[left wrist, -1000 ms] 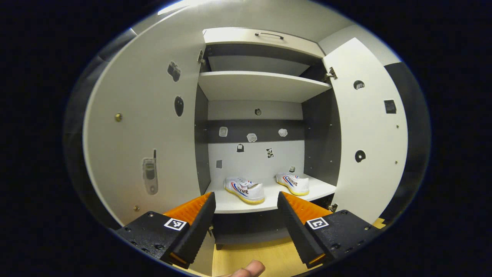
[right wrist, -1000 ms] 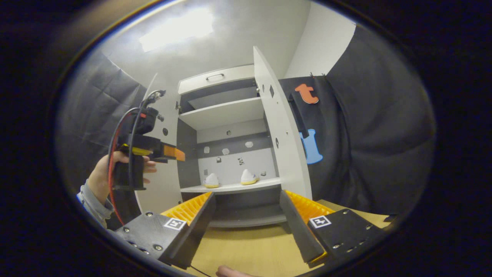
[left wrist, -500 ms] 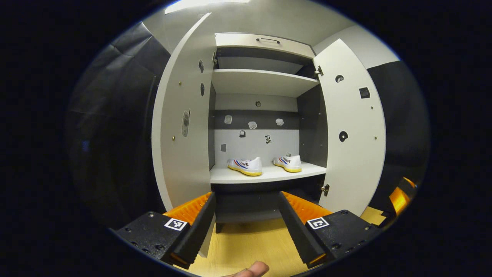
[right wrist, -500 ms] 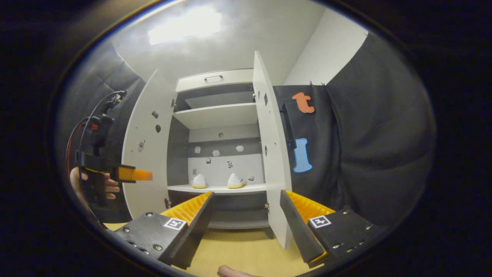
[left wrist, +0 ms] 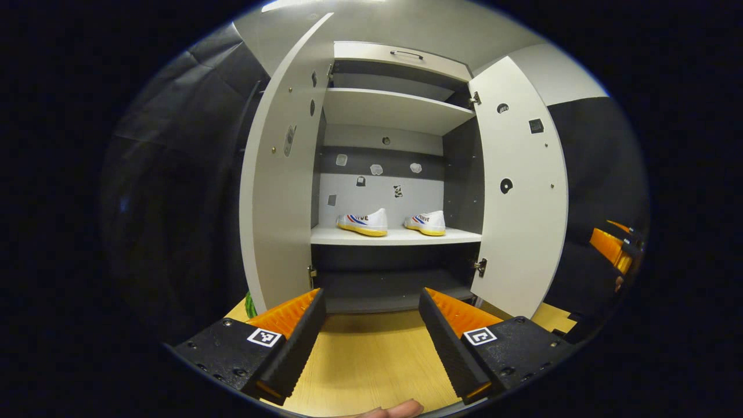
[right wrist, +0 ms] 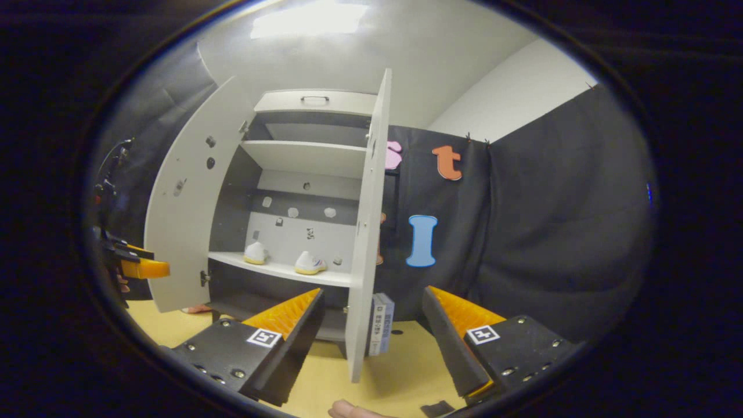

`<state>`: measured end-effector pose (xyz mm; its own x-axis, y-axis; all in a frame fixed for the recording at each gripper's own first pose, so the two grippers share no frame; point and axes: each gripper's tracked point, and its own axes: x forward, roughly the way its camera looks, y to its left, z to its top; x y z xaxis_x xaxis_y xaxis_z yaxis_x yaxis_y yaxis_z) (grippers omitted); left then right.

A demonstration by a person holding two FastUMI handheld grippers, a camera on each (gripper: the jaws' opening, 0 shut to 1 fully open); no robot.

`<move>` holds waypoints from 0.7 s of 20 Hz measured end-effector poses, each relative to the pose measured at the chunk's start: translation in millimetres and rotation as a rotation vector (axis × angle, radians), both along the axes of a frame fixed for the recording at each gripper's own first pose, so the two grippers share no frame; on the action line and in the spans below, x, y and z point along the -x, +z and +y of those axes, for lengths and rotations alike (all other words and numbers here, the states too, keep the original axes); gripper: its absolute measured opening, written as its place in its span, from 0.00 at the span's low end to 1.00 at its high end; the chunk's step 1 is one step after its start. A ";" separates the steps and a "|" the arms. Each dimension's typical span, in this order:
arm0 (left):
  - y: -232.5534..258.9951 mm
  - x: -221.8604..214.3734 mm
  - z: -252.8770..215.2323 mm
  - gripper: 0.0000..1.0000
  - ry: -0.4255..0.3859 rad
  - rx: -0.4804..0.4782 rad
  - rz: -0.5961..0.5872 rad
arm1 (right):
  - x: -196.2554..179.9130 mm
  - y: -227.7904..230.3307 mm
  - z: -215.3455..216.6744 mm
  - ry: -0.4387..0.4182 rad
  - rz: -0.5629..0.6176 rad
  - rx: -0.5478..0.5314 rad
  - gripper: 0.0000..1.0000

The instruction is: Grab one shoe with the right hand and put it into the shoe cabinet, grab the other shoe with the left hand and put it into the shoe cabinet; then close the right door with the right hand and the left door with the left hand.

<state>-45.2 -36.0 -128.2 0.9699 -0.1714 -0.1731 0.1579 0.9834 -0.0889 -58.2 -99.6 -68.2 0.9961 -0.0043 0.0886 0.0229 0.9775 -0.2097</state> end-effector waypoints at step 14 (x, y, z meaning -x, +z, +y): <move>16.2 15.3 11.4 0.98 -0.014 -0.013 -0.092 | -112.5 64.8 -118.1 -0.167 0.125 0.058 0.98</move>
<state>-60.5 -24.6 -112.0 0.9793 -0.1831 -0.0862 0.1783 0.9821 -0.0604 54.3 -217.7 -3.3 0.9851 -0.1691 -0.0303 0.1543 0.9483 -0.2772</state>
